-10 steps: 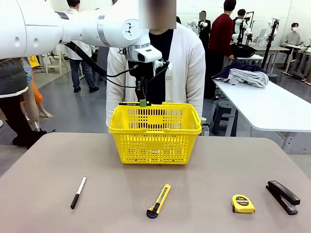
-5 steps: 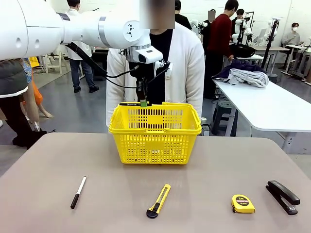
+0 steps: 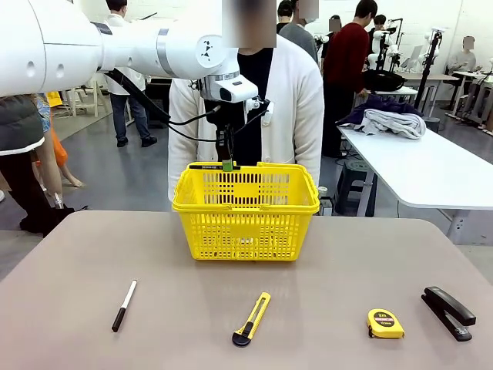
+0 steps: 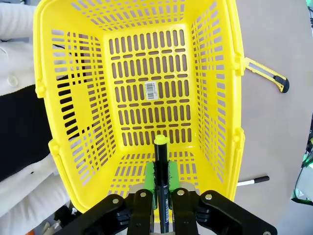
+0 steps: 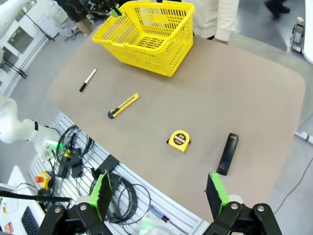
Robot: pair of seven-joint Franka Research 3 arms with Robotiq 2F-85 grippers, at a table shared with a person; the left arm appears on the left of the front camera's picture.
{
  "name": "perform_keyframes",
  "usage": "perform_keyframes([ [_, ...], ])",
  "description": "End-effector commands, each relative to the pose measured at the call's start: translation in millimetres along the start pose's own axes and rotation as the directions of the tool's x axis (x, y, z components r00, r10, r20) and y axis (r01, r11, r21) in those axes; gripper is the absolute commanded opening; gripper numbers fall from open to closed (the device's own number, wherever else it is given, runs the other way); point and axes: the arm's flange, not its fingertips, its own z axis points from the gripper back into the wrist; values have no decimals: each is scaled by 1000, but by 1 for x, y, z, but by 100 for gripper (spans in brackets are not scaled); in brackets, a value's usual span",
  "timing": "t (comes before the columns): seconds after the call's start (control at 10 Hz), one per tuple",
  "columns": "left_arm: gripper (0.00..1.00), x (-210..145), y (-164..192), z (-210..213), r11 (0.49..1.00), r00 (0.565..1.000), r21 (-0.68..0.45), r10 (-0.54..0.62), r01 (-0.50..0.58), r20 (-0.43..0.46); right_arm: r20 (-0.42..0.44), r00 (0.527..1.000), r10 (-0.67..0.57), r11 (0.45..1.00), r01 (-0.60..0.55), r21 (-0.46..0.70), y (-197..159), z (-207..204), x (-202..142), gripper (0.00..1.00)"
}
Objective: Place the items the person wants into the basket.
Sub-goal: Pick up the item the person points to and place it in the Market Basket.
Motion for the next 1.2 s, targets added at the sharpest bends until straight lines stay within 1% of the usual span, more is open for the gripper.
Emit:
perform_keyframes([
  [0.0,12,5,-3,-17,999,999,-31,-17,19,45,0,1000,4,1000,-4,14,0,-1,0,100],
  [0.1,12,10,-4,-34,999,998,-40,-30,32,55,0,1000,4,1000,-4,14,0,-1,0,100],
  [0.3,12,13,4,-55,1000,997,-14,-18,19,74,0,1000,4,1000,-4,14,0,-1,0,100],
  [0.5,12,16,19,-86,999,999,-21,26,-25,31,0,1000,4,1000,-4,14,0,-1,0,100],
  [0.7,12,15,39,-114,997,997,-63,55,-52,53,0,1000,4,1000,-4,14,0,-1,0,100],
  [0.9,12,17,53,-134,992,996,-104,81,-77,33,0,1000,4,1000,-4,14,0,-1,0,100],
  [1.1,12,18,62,-144,988,996,-126,92,-89,19,0,1000,4,1000,-4,14,0,-1,0,100],
])
